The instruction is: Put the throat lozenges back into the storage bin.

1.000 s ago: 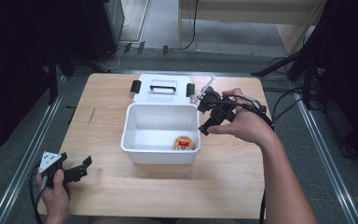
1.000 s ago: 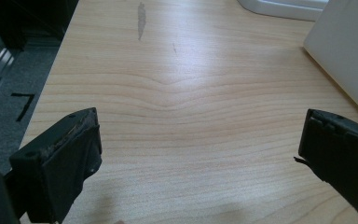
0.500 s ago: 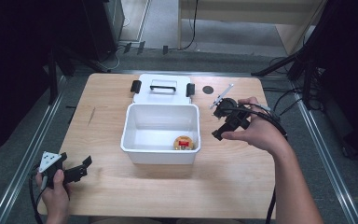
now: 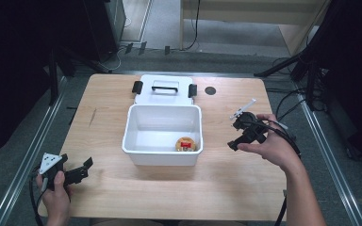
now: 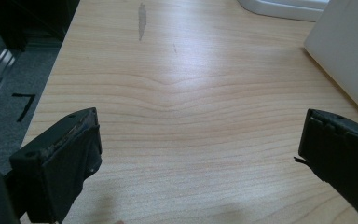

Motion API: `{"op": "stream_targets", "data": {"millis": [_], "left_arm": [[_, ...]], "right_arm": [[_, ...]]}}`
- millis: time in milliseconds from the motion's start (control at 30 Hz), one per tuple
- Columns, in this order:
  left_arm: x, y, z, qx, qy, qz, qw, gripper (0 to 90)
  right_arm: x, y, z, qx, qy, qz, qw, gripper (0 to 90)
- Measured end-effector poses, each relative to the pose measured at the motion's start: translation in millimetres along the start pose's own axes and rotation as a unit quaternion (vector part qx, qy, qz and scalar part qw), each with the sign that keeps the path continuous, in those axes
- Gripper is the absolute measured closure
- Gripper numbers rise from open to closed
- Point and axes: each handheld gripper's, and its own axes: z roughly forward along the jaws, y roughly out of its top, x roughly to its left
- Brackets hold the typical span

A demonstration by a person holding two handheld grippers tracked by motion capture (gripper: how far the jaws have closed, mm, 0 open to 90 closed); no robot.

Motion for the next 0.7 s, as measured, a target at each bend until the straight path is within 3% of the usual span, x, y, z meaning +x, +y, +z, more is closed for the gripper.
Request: {"op": "stream_targets", "data": {"millis": [367,700], "left_arm": [[-0.4,-0.1,-0.1,0.001,0.001,0.002,1.0000,0.0],[-0.8,-0.1,-0.1,0.001,0.002,0.003,1.0000,0.0]], "right_arm": [[-15.3,-39.9,16.4,-0.015,-0.011,0.059,0.9981,18.2],[-21.6,-71.6,28.8,-0.051,-0.023,0.114,0.9919,14.5]]}}
